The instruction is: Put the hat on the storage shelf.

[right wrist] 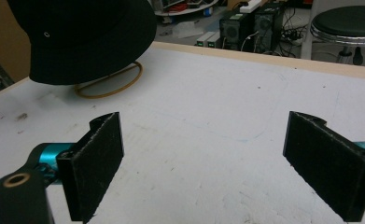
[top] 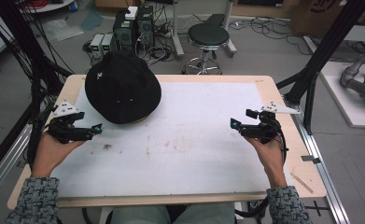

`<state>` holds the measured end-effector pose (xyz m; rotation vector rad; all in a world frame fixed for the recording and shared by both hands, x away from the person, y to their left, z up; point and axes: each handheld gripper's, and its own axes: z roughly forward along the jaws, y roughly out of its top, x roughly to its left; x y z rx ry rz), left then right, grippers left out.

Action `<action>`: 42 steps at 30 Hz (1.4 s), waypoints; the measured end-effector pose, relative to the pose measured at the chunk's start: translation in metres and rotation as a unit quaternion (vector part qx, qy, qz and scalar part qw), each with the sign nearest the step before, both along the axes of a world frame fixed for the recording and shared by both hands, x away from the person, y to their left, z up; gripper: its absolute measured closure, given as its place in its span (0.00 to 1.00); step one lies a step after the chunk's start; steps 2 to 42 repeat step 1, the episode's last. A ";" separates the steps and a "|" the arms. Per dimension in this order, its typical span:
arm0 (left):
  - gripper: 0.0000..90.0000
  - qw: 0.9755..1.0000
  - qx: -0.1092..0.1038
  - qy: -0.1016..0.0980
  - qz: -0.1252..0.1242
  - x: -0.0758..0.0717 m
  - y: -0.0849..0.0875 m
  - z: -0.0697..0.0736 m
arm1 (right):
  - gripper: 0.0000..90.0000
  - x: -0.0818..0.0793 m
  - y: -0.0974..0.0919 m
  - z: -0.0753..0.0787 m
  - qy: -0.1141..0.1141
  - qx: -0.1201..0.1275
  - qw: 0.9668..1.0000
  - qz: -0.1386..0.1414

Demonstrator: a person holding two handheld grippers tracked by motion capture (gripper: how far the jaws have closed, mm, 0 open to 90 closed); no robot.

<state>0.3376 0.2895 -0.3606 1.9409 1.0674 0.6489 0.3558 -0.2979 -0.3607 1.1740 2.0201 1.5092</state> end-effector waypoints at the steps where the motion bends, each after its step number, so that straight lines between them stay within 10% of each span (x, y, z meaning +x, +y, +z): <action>1: 0.20 1.000 0.004 0.002 0.000 0.000 0.001 0.000 | 0.13 0.000 -0.001 0.000 -0.002 0.000 1.000 0.001; 42: 0.20 1.000 0.004 0.002 0.000 0.000 0.001 0.000 | 0.13 0.000 -0.001 0.000 -0.002 0.000 1.000 0.001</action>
